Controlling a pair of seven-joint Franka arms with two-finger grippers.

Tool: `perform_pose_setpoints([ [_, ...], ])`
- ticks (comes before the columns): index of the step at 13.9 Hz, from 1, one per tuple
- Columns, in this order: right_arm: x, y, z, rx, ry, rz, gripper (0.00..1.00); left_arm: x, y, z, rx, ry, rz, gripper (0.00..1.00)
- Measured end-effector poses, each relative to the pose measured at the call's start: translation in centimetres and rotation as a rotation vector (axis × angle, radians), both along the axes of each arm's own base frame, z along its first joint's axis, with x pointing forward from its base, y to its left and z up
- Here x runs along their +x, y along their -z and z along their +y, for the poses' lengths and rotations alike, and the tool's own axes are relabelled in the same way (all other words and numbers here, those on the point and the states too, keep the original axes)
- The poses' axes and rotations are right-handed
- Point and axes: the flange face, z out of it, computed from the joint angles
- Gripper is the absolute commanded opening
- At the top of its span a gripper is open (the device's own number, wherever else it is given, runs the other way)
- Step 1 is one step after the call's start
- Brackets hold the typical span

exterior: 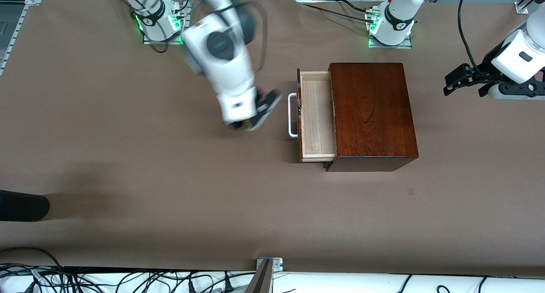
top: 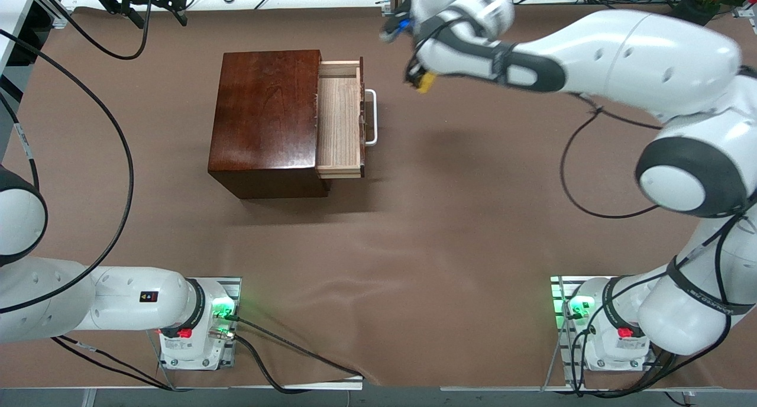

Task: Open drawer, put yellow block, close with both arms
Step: 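Carry the yellow cube with the right gripper over the open drawer, then lower the cube into the drawer and open the right gripper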

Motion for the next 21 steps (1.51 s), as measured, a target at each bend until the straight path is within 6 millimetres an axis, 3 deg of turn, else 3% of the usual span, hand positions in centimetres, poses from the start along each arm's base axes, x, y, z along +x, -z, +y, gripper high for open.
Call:
perform_pose_setpoints([
  [3,-5.4,0.3,9.2,0.032,-0.146,-0.048,0.0,0.0,0.0,0.0,0.0,0.0,-0.001,1.0],
  [6,-8.6,3.0,13.8,0.017,-0.232,-0.08,0.0,0.0,0.0,-0.1,0.0,0.002,-0.001,1.0],
  [9,-9.4,5.7,15.2,-0.025,-0.296,-0.125,0.0,0.1,-0.3,-0.2,0.0,0.005,-0.006,1.0],
  [17,-8.7,9.1,14.9,-0.082,-0.415,-0.121,0.0,0.2,-0.1,-0.2,0.0,0.005,-0.004,1.0],
  [19,-8.7,9.9,15.0,-0.083,-0.429,-0.119,0.09,0.2,-0.1,-0.3,0.0,0.005,-0.004,1.0],
  [20,-8.6,9.8,15.0,-0.083,-0.43,-0.121,0.26,0.2,-0.2,-0.3,0.0,0.005,-0.004,1.0],
  [21,-8.6,9.8,15.0,-0.082,-0.431,-0.122,0.99,0.2,-0.2,-0.3,0.0,0.006,-0.004,1.0],
])
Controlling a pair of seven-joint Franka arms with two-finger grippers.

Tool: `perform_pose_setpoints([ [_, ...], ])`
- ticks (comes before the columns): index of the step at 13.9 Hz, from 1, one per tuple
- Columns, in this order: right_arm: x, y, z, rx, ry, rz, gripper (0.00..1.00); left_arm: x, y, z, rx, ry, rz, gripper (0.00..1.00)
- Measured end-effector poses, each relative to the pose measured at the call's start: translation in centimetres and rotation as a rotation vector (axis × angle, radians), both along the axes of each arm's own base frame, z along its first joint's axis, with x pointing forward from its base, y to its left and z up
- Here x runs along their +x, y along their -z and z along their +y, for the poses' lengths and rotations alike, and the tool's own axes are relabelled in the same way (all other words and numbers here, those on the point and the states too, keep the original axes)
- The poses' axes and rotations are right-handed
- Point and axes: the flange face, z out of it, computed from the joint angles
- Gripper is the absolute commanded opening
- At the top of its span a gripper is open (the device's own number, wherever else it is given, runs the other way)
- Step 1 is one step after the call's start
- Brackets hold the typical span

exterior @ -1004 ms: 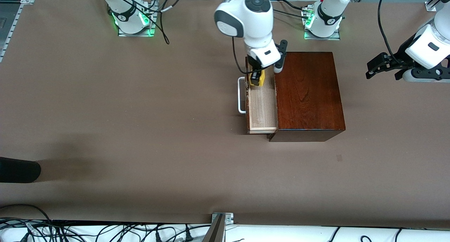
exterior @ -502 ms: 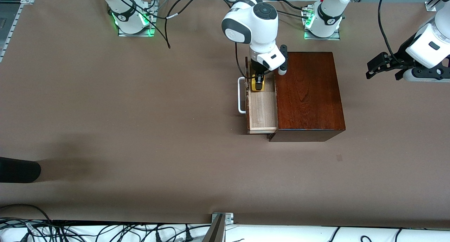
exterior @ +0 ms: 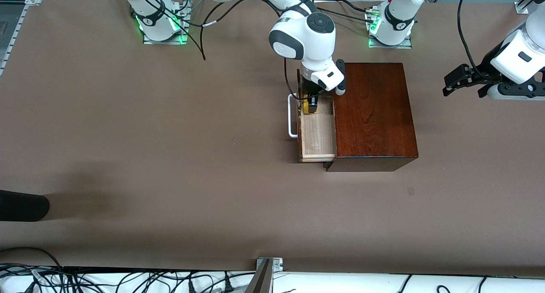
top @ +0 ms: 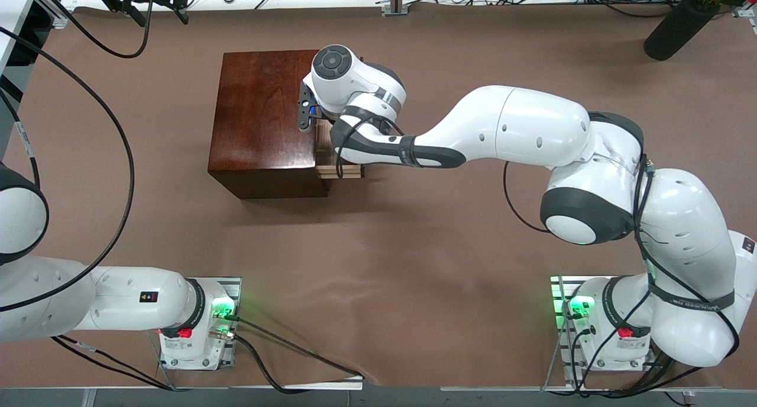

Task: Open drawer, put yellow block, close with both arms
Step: 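Lower the cube into the drawer and open the right gripper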

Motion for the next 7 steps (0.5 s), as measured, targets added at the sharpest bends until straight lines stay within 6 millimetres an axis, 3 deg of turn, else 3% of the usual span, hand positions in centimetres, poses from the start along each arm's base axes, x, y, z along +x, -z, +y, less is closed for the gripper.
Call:
perform_pose_setpoints([
  [4,0.7,-0.2,-0.3,0.002,-0.008,-0.01,1.0,0.0,0.2,-0.1,0.0,0.002,0.006,1.0],
  [7,1.5,-2.0,-0.4,0.022,0.002,-0.025,1.0,0.0,0.2,-0.1,0.0,0.003,0.009,1.0],
])
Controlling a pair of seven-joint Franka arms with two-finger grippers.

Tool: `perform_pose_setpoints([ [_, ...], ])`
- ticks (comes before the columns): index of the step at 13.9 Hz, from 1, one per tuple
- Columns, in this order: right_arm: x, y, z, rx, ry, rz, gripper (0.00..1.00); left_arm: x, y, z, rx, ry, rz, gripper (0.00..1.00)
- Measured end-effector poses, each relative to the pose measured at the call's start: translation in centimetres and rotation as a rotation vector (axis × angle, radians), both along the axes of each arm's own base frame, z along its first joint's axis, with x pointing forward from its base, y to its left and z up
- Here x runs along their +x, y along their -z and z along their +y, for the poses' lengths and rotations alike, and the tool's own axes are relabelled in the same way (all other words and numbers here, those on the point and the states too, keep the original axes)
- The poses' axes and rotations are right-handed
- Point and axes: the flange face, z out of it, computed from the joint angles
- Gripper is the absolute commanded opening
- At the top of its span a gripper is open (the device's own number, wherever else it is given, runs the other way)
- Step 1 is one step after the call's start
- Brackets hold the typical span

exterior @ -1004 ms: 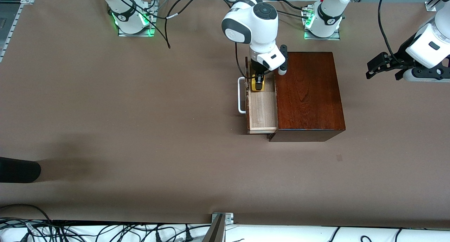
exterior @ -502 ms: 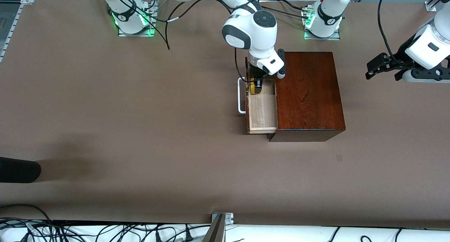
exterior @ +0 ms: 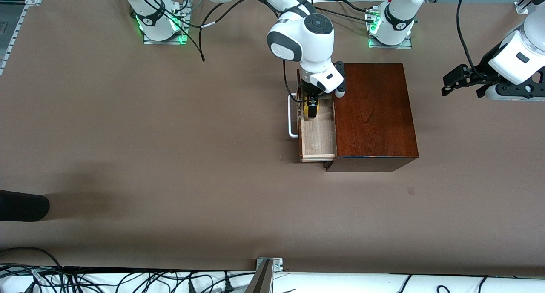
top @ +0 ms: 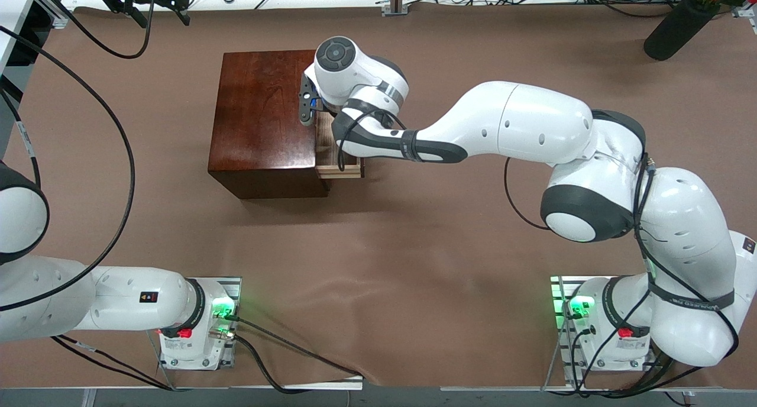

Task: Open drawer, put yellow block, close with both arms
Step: 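Lower the cube into the drawer and open the right gripper, then raise the right gripper away while the left gripper reaches the drawer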

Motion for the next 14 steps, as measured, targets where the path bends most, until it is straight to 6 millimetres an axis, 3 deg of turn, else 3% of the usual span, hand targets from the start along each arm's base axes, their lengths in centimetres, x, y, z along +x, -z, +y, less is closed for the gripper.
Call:
perform_pose_setpoints([
  [1,0.3,-1.6,-0.2,0.009,0.006,-0.01,1.0,0.0,0.0,0.0,0.0,0.0,0.001,1.0],
  [3,1.7,-6.6,-1.8,0.022,0.045,-0.024,1.0,0.0,0.0,0.0,0.0,0.001,0.003,1.0],
  [5,4.9,-13.3,-6.2,0.062,0.142,-0.002,1.0,-0.1,0.1,-0.2,0.001,0.004,0.012,1.0],
  [7,10.0,-19.8,-13.4,0.127,0.266,-0.002,1.0,-0.3,0.1,-1.4,0.002,0.025,0.018,1.0],
  [8,12.7,-22.8,-18.0,0.146,0.321,-0.013,1.0,-0.5,0.2,-2.4,0.004,0.044,0.031,1.0],
  [10,15.9,-26.9,-26.2,0.155,0.428,0.003,1.0,-1.5,0.6,-5.1,0.012,0.097,0.083,1.0],
  [12,17.6,-29.0,-32.9,0.163,0.534,0.057,1.0,-2.7,1.4,-9.1,0.0,0.168,0.149,1.0],
  [14,19.1,-29.2,-38.7,0.185,0.644,0.12,1.0,-3.8,3.2,-14.6,-0.041,0.261,0.207,1.0],
])
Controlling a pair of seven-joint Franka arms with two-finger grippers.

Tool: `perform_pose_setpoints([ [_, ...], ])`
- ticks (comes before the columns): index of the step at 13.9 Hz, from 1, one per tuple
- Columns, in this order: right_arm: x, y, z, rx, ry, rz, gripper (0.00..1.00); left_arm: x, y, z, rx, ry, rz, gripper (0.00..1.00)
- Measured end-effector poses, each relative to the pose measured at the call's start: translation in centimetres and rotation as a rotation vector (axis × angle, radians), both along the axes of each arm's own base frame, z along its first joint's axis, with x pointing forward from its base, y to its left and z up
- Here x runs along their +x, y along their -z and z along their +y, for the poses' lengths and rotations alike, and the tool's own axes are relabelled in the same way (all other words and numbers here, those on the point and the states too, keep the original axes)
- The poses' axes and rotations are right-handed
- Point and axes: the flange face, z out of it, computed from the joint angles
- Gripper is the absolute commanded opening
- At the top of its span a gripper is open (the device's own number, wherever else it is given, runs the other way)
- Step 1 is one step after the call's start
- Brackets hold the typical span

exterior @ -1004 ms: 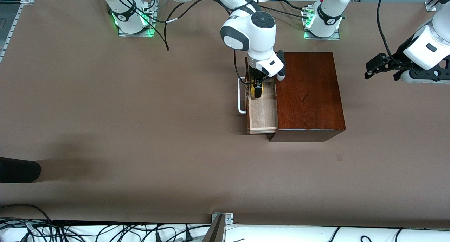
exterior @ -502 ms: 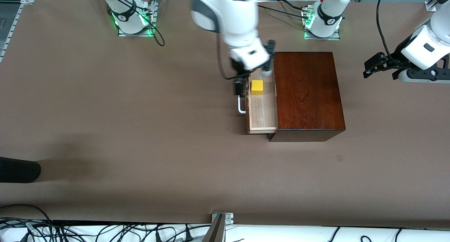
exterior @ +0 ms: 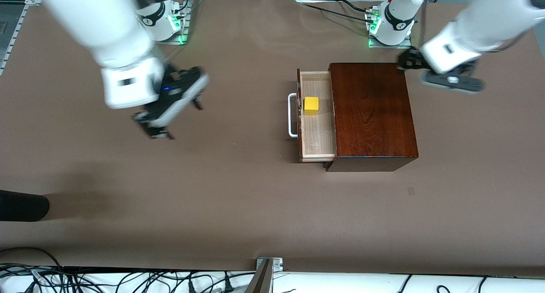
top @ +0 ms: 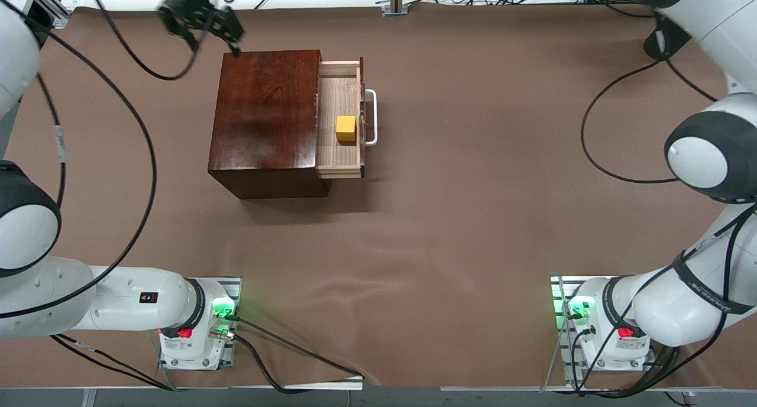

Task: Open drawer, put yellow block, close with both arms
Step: 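Raise the right gripper away while the left gripper reaches the drawer, then push the drawer front into the box with the left gripper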

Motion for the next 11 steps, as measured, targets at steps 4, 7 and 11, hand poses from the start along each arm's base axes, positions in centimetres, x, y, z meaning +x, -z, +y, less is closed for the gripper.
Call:
perform_pose_setpoints([
  [4,-0.6,-0.3,-11.6,0.024,0.204,0.088,1.0,-1.1,4.0,-12.7,-0.087,0.21,0.093,1.0],
  [7,-4.6,-1.2,-17.2,0.039,0.28,0.123,1.0,0.4,7.1,-19.7,-0.176,0.312,0.154,1.0],
  [11,-8.0,0.1,-19.5,0.016,0.405,0.153,1.0,1.2,13.8,-26.9,-0.286,0.446,0.134,1.0],
])
